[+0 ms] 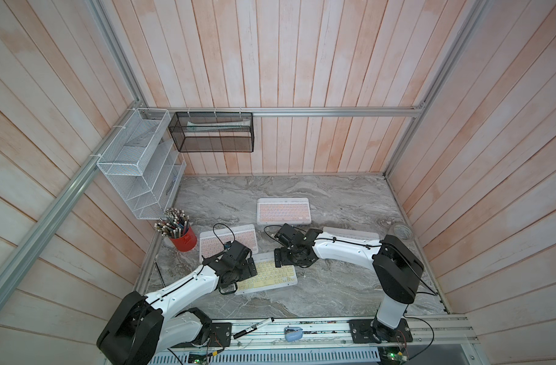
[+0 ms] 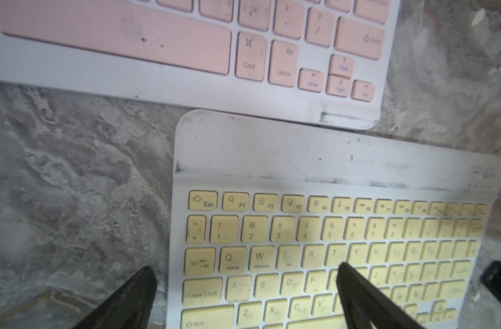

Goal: Stack the numeric keypads
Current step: Pick up the numeric keypad from the center of the board.

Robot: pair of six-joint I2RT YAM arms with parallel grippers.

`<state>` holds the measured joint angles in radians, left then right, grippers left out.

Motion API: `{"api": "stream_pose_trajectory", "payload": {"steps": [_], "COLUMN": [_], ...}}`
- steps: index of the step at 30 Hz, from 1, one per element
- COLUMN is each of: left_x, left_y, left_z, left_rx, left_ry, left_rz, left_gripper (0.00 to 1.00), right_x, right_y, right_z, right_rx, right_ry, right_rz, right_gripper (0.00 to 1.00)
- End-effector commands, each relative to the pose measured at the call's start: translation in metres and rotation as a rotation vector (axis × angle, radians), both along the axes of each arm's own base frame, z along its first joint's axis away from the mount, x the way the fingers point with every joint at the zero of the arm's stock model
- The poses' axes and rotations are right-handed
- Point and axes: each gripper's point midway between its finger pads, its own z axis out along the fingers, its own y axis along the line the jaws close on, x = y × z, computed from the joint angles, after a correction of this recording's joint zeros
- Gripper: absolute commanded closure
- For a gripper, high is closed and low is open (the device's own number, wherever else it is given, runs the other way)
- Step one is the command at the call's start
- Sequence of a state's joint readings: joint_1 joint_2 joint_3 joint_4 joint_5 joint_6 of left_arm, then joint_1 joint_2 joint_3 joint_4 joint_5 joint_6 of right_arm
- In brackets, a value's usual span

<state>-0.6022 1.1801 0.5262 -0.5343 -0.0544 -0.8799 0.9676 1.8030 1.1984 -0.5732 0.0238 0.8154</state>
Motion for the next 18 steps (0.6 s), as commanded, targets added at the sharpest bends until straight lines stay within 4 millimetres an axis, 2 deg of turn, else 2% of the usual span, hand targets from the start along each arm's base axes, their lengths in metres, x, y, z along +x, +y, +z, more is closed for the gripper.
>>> {"api": "stream_pose_trajectory", "payload": {"steps": [1, 18], "left_x": [-0.007, -0.011], "left_y": [0.0, -0.008], "left_z": [-0.007, -0.015], "left_rx": [0.012, 0.032], "left_ry": [0.036, 0.074], "left_rz": [-0.007, -0.054], "left_gripper": [0.0, 0.0], "right_x": [-0.007, -0.013], "right_y": [-0.002, 0.0], "right_z": [-0.013, -0.03], "right_rx": [-0.024, -0.075], "right_ry": [0.033, 0.09], "right_rz": [0.004, 0.019], "right_gripper": [0.03, 0.03]}}
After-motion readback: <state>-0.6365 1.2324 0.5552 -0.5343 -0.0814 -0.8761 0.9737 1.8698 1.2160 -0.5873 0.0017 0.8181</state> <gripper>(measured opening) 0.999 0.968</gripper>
